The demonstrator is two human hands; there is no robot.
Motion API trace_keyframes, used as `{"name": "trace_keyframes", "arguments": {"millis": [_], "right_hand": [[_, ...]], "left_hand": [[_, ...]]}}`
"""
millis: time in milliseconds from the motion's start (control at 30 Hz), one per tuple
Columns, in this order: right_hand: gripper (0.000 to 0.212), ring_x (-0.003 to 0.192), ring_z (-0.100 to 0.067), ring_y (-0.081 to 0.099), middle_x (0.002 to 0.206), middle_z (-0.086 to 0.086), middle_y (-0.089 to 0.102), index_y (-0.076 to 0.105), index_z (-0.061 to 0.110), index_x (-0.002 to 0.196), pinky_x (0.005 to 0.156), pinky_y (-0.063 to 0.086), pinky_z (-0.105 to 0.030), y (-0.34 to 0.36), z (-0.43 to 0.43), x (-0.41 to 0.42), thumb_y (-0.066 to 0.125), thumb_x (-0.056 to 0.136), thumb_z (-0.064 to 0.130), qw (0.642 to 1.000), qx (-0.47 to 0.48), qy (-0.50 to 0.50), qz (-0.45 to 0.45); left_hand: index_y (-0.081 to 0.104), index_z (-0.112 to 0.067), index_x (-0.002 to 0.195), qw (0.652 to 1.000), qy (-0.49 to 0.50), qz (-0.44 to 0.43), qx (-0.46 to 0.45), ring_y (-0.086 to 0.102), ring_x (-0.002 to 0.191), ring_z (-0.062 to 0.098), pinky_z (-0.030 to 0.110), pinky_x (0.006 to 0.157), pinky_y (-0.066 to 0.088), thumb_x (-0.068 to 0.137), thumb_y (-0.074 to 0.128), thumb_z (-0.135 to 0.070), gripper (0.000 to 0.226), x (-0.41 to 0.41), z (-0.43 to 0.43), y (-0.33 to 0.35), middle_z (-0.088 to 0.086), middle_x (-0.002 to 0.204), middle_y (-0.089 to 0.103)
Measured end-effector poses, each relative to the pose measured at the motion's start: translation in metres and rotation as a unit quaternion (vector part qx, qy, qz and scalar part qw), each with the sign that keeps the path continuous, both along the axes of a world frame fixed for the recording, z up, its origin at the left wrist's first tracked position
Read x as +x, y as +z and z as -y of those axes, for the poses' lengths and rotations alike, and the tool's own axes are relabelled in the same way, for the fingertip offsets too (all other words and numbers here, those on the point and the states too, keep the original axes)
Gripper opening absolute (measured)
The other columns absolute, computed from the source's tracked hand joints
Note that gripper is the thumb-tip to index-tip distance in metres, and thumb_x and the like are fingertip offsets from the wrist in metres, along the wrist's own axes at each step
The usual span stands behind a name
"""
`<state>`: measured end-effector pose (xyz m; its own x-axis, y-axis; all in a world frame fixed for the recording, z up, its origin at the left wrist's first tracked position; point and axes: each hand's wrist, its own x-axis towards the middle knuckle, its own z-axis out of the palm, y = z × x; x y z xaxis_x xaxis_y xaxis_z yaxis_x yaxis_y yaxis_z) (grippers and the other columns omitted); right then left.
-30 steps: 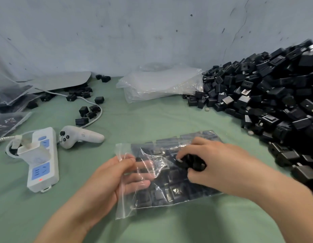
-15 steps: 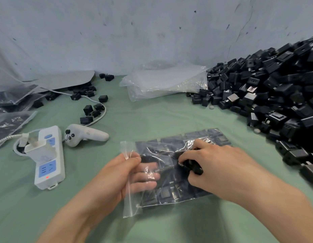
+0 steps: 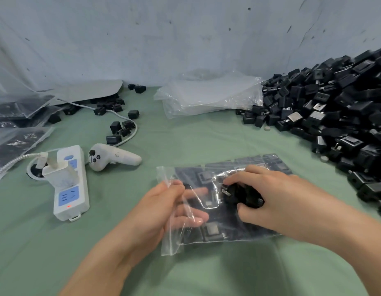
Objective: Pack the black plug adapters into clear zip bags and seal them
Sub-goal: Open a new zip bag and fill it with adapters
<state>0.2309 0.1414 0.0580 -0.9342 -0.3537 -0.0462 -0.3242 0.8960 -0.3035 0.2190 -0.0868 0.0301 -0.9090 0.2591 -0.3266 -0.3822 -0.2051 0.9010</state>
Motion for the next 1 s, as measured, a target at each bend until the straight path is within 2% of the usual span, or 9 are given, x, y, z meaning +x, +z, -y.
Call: {"name": "trace_keyframes", "arguments": {"millis": [167, 267, 367, 400, 467, 567, 767, 900, 1000], "right_hand": [[0.056, 0.104, -0.008, 0.059, 0.125, 0.038, 0.043, 0.030, 0.059, 0.129, 0.091, 0.049, -0.035, -0.002, -0.001, 0.001, 0.036, 0.075, 0.066, 0.999, -0.024, -0.009, -0.026], [0.056, 0.100, -0.004, 0.059, 0.121, 0.040, 0.044, 0.034, 0.056, 0.125, 0.086, 0.051, -0.036, -0.001, 0.002, -0.002, 0.031, 0.070, 0.068, 0.995, -0.064, -0.015, -0.069], [0.043, 0.096, 0.001, 0.055, 0.115, 0.035, 0.048, 0.042, 0.052, 0.118, 0.081, 0.050, -0.033, 0.000, 0.009, -0.005, 0.043, 0.076, 0.061, 0.983, -0.140, -0.009, -0.118], [0.040, 0.095, 0.002, 0.055, 0.113, 0.032, 0.051, 0.044, 0.051, 0.117, 0.079, 0.050, -0.032, 0.000, 0.012, -0.005, 0.048, 0.078, 0.058, 0.974, -0.178, -0.005, -0.137], [0.037, 0.095, -0.003, 0.058, 0.111, 0.025, 0.054, 0.049, 0.050, 0.118, 0.074, 0.051, -0.028, 0.001, 0.021, -0.003, 0.056, 0.082, 0.050, 0.953, -0.257, 0.011, -0.159], [0.040, 0.098, -0.011, 0.062, 0.116, 0.021, 0.055, 0.054, 0.048, 0.122, 0.076, 0.051, -0.024, 0.003, 0.036, 0.001, 0.063, 0.085, 0.039, 0.933, -0.309, 0.059, -0.174], [0.045, 0.098, -0.015, 0.064, 0.119, 0.018, 0.053, 0.057, 0.047, 0.125, 0.080, 0.053, -0.029, 0.000, 0.042, 0.000, 0.066, 0.085, 0.029, 0.921, -0.334, 0.089, -0.182], [0.049, 0.092, -0.010, 0.064, 0.118, 0.022, 0.052, 0.052, 0.052, 0.128, 0.075, 0.051, -0.024, -0.003, 0.048, 0.000, 0.066, 0.084, 0.037, 0.930, -0.310, 0.089, -0.175], [0.052, 0.094, -0.003, 0.062, 0.117, 0.025, 0.049, 0.046, 0.054, 0.134, 0.076, 0.048, -0.021, -0.008, 0.047, -0.002, 0.058, 0.084, 0.048, 0.941, -0.272, 0.073, -0.186]], "left_hand": [[0.049, -0.003, 0.116, 0.999, 0.012, 0.023, -0.018, 0.075, 0.078, 0.034, 0.030, 0.057, 0.060, 0.103, 0.049, -0.020, 0.021, 0.005, 0.011, 0.006, 0.018, 0.102, 0.075], [0.056, -0.010, 0.117, 0.987, 0.116, -0.038, -0.100, 0.074, 0.071, 0.025, 0.032, 0.055, 0.060, 0.103, 0.049, -0.023, 0.020, 0.007, 0.021, 0.010, 0.015, 0.097, 0.075], [0.058, -0.034, 0.109, 0.876, 0.257, -0.253, -0.320, 0.066, 0.070, 0.007, 0.037, 0.066, 0.059, 0.102, 0.050, -0.031, 0.011, 0.012, 0.028, 0.008, -0.007, 0.094, 0.071], [0.060, -0.039, 0.105, 0.856, 0.255, -0.303, -0.332, 0.064, 0.071, 0.005, 0.035, 0.066, 0.056, 0.100, 0.050, -0.038, 0.011, 0.016, 0.026, 0.010, -0.012, 0.093, 0.070], [0.065, -0.043, 0.103, 0.894, 0.200, -0.321, -0.239, 0.065, 0.071, 0.009, 0.029, 0.057, 0.055, 0.093, 0.050, -0.049, 0.019, 0.023, 0.014, 0.015, -0.010, 0.093, 0.072], [0.072, -0.035, 0.109, 0.967, 0.066, -0.235, -0.067, 0.070, 0.081, 0.020, 0.027, 0.059, 0.054, 0.088, 0.055, -0.059, 0.036, 0.025, -0.003, 0.018, 0.007, 0.105, 0.074], [0.072, -0.017, 0.116, 0.977, -0.011, -0.209, 0.035, 0.066, 0.091, 0.016, 0.027, 0.065, 0.055, 0.090, 0.062, -0.045, 0.040, 0.023, -0.001, 0.016, 0.012, 0.115, 0.071], [0.076, -0.012, 0.099, 0.983, -0.001, -0.169, 0.070, 0.063, 0.073, 0.018, 0.029, 0.058, 0.054, 0.078, 0.068, -0.041, 0.036, 0.023, -0.001, 0.016, 0.015, 0.092, 0.068], [0.072, -0.014, 0.078, 0.984, 0.094, -0.135, 0.064, 0.057, 0.051, 0.015, 0.027, 0.046, 0.051, 0.067, 0.077, -0.019, 0.013, 0.017, 0.001, 0.019, 0.005, 0.066, 0.063]]}}
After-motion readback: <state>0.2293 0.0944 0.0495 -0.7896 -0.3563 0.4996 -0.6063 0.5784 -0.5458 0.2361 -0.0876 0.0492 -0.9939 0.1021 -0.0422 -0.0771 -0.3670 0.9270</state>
